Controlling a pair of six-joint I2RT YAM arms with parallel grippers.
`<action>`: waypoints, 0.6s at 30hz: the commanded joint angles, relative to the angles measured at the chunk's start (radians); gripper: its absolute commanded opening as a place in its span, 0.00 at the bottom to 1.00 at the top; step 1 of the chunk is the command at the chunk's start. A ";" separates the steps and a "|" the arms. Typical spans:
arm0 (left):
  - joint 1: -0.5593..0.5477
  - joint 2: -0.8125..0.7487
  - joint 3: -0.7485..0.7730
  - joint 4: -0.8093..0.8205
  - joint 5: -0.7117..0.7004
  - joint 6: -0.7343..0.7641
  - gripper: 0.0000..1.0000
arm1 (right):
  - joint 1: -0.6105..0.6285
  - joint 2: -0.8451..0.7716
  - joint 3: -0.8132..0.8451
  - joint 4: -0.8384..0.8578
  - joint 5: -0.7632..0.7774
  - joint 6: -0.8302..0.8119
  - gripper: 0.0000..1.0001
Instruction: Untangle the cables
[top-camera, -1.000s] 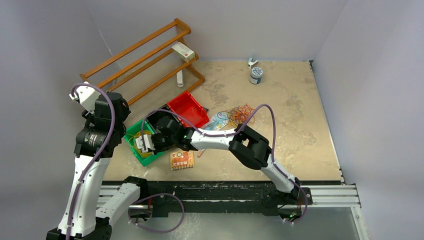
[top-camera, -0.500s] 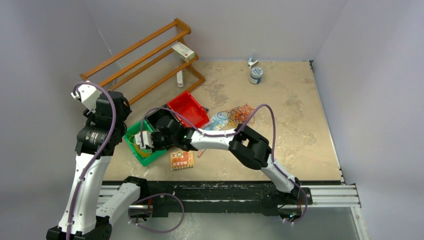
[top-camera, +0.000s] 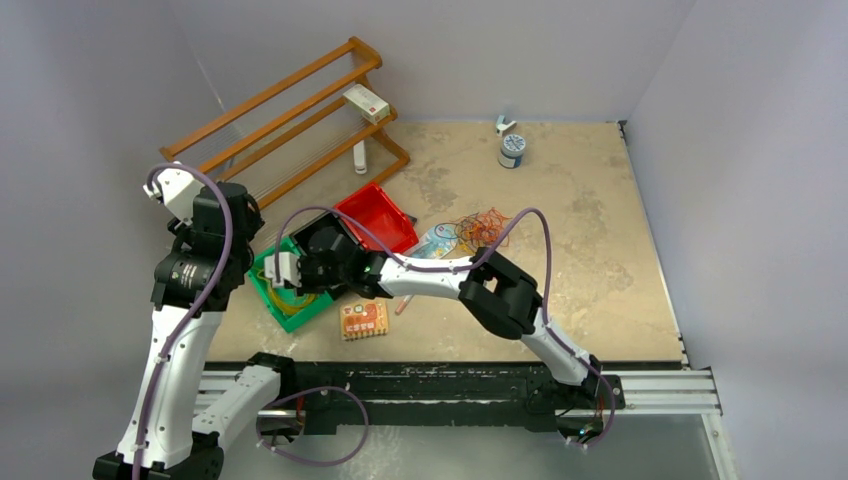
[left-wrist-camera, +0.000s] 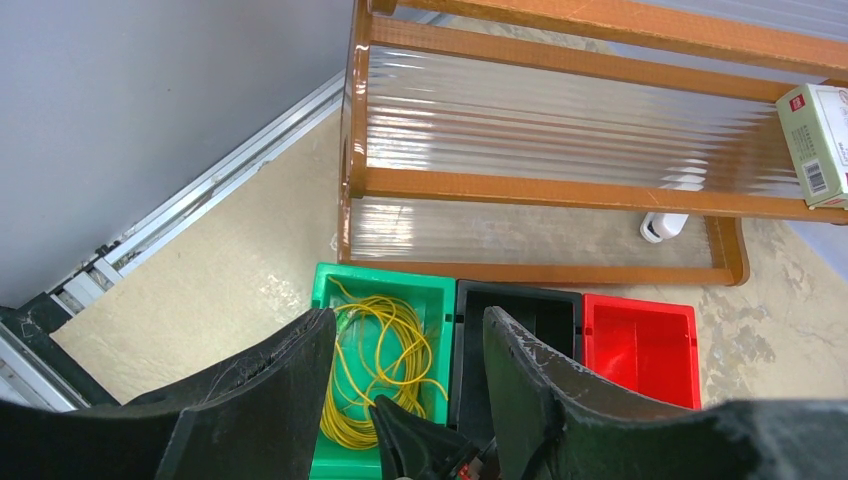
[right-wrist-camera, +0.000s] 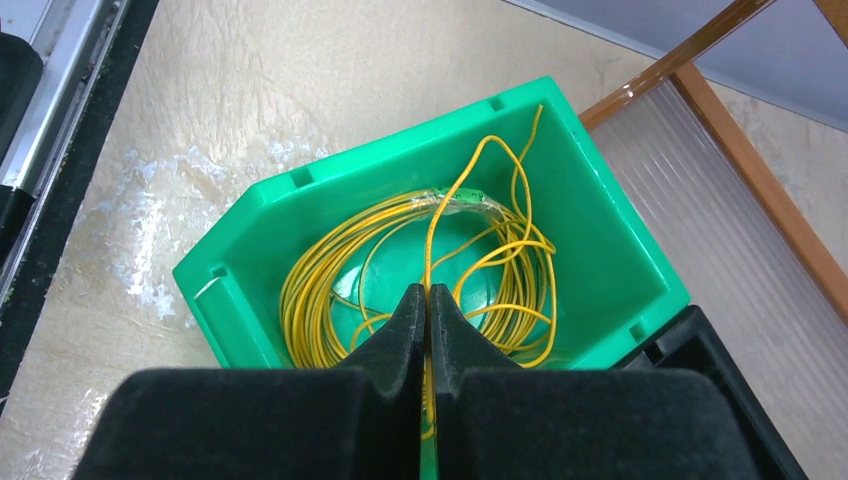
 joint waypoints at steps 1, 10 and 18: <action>0.007 -0.005 0.000 0.028 -0.003 0.004 0.56 | 0.006 0.000 0.039 -0.003 -0.008 0.006 0.00; 0.007 -0.019 -0.009 0.021 -0.008 -0.004 0.56 | 0.006 0.020 0.061 -0.074 -0.056 -0.006 0.00; 0.007 -0.018 -0.012 0.021 -0.004 -0.005 0.56 | 0.006 0.023 0.071 -0.103 -0.060 -0.018 0.06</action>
